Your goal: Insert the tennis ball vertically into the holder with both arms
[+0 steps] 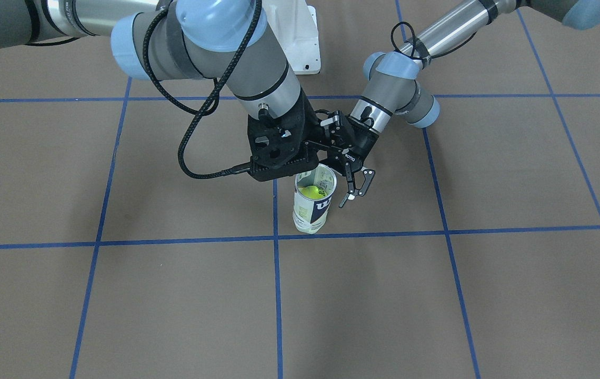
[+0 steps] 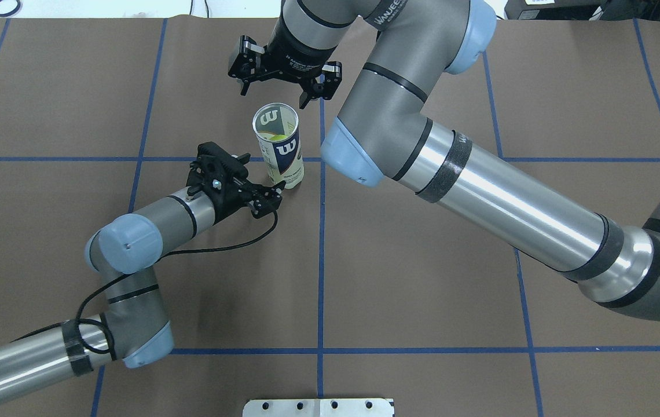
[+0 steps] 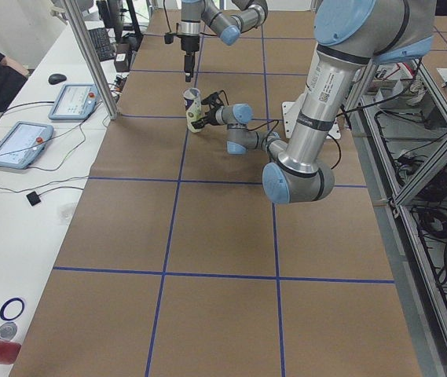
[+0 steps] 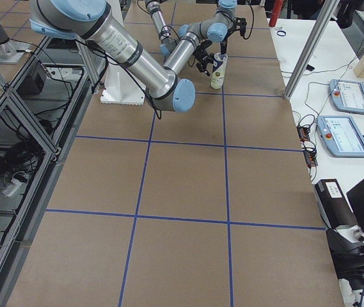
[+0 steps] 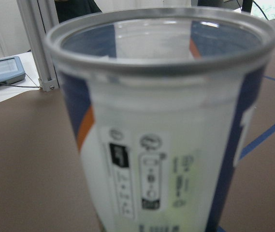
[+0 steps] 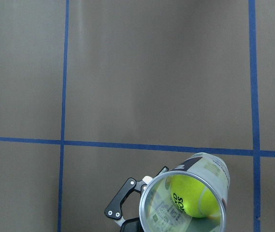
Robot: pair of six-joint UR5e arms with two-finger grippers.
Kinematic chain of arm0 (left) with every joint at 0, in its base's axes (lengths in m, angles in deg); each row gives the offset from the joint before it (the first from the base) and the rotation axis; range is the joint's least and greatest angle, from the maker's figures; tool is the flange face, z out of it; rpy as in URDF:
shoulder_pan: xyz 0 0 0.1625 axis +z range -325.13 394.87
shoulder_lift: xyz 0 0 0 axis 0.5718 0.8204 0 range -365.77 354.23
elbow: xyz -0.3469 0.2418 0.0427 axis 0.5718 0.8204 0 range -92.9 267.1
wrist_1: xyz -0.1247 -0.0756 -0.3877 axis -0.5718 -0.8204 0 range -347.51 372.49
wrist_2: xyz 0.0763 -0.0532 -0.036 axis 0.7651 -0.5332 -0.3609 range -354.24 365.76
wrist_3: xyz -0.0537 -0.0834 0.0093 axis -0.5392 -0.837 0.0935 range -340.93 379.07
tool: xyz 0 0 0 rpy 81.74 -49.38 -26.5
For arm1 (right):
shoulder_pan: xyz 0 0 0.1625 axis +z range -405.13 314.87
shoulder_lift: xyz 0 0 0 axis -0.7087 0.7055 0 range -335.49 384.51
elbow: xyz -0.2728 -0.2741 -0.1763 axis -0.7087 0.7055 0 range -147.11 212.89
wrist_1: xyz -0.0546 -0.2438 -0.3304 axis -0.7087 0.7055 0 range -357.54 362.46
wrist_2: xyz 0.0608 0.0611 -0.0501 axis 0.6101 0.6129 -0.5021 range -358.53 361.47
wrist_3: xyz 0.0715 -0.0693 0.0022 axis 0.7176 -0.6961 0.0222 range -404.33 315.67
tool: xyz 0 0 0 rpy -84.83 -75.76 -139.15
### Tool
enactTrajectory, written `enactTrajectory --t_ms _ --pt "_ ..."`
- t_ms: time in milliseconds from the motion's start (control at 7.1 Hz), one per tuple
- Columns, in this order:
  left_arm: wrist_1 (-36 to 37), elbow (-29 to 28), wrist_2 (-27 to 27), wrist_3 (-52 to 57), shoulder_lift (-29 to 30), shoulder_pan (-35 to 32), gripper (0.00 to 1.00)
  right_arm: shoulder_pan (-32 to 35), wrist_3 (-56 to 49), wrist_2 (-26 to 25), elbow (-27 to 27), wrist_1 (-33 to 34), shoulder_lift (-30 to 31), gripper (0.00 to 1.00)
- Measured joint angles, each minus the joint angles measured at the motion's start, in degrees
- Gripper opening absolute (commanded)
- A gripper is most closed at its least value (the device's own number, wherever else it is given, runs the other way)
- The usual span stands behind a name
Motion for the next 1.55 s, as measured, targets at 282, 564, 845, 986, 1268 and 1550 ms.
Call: enactTrajectory --t_ms 282,564,845,986,1268,1550 --pt "0.56 6.33 -2.1 0.0 -6.77 -0.22 0.99 2.35 -0.18 1.19 -1.35 0.02 2.14 0.99" --pt "7.88 12.08 -3.94 -0.48 -10.39 -3.06 0.99 8.04 -1.35 6.22 -5.76 0.02 8.82 0.99" --pt "22.99 14.24 -8.33 -0.8 -10.2 -11.44 0.99 13.56 -5.42 10.02 -7.92 0.0 15.05 0.99" --pt "32.71 14.38 -16.51 -0.71 -8.44 -17.74 0.99 15.72 -9.25 10.49 -7.89 0.02 17.96 0.99" --pt "54.35 13.34 -37.25 2.84 -1.99 -30.94 0.99 20.79 -22.72 10.66 -6.41 2.2 23.89 0.99" --pt "62.52 9.0 -42.51 7.71 0.52 -35.75 0.99 26.85 -40.9 9.86 -4.72 9.99 27.41 0.99"
